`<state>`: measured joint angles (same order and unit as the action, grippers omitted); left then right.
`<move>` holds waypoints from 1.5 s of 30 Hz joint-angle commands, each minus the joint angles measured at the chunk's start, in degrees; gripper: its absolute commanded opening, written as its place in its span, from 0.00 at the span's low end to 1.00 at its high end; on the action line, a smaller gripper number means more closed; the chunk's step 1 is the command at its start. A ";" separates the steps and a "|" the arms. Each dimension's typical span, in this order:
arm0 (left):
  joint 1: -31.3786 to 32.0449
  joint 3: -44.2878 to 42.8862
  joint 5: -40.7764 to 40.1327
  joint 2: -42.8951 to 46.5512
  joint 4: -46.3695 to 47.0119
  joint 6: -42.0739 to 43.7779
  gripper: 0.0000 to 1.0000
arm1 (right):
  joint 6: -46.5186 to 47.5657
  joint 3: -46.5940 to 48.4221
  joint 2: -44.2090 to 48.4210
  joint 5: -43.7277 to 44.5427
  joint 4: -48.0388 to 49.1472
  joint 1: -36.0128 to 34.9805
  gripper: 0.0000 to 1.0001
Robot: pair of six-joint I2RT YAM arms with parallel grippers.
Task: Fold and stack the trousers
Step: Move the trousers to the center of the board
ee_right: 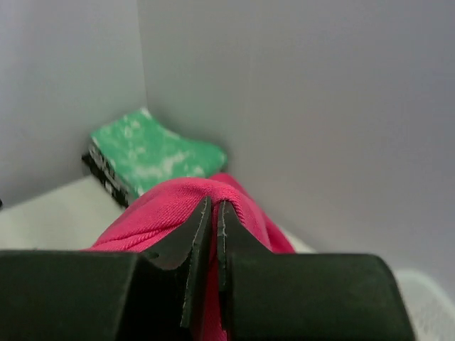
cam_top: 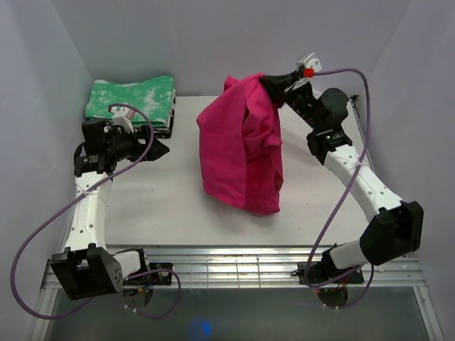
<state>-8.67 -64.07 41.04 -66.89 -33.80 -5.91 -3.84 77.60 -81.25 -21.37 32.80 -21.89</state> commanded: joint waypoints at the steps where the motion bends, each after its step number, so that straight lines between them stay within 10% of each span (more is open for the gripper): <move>1: -0.12 0.44 -0.87 1.68 0.14 1.08 0.98 | 3.13 -7.44 3.47 5.45 5.08 0.36 0.08; 11: -0.12 0.00 -1.49 0.10 -0.39 1.78 0.98 | 13.06 -29.17 5.50 11.68 -0.80 6.32 0.08; 22: -0.03 -0.09 -1.75 -0.52 -0.12 1.87 0.98 | 17.19 -23.11 -5.41 20.92 -3.44 25.48 0.08; 45: -0.04 1.32 -2.36 1.85 0.32 2.66 0.98 | 28.54 -8.54 -1.28 21.55 -4.48 38.76 0.08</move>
<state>-8.67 -62.57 38.98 -67.88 -33.80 -4.32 23.18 63.42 -85.54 -0.05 22.41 17.19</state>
